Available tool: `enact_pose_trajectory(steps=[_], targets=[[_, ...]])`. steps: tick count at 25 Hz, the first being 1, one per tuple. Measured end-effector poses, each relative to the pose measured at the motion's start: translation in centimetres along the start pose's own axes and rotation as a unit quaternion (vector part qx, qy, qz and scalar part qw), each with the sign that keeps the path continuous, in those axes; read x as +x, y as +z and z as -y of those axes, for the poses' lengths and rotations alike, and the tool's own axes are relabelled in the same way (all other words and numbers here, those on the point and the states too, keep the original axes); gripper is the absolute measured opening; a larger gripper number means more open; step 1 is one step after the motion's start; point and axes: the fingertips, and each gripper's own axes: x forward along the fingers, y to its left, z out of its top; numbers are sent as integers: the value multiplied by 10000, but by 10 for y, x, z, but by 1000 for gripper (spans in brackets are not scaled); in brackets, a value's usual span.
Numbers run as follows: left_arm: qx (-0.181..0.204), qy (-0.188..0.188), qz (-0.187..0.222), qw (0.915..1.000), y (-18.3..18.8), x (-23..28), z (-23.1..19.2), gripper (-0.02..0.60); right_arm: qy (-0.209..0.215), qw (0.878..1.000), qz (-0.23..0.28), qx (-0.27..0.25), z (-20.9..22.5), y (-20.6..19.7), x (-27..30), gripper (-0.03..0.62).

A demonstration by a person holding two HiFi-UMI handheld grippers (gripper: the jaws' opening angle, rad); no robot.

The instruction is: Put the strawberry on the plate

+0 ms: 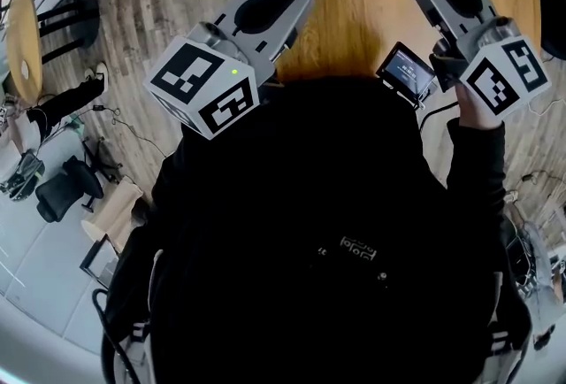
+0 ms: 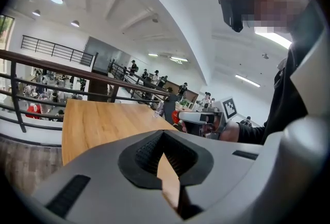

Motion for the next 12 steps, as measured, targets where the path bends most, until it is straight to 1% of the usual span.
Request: enact_pose_trajectory(steps=[4, 9, 12], targets=[[-13, 12, -17, 10000, 0, -6, 3, 2, 87, 9999, -67, -60, -5, 3, 4, 150], [-122, 51, -15, 9999, 0, -12, -1, 2, 196, 9994, -232, -187, -12, 6, 14, 150], [-131, 2, 19, 9999, -6, -17, -7, 2, 262, 9988, -334, -243, -14, -4, 27, 150]])
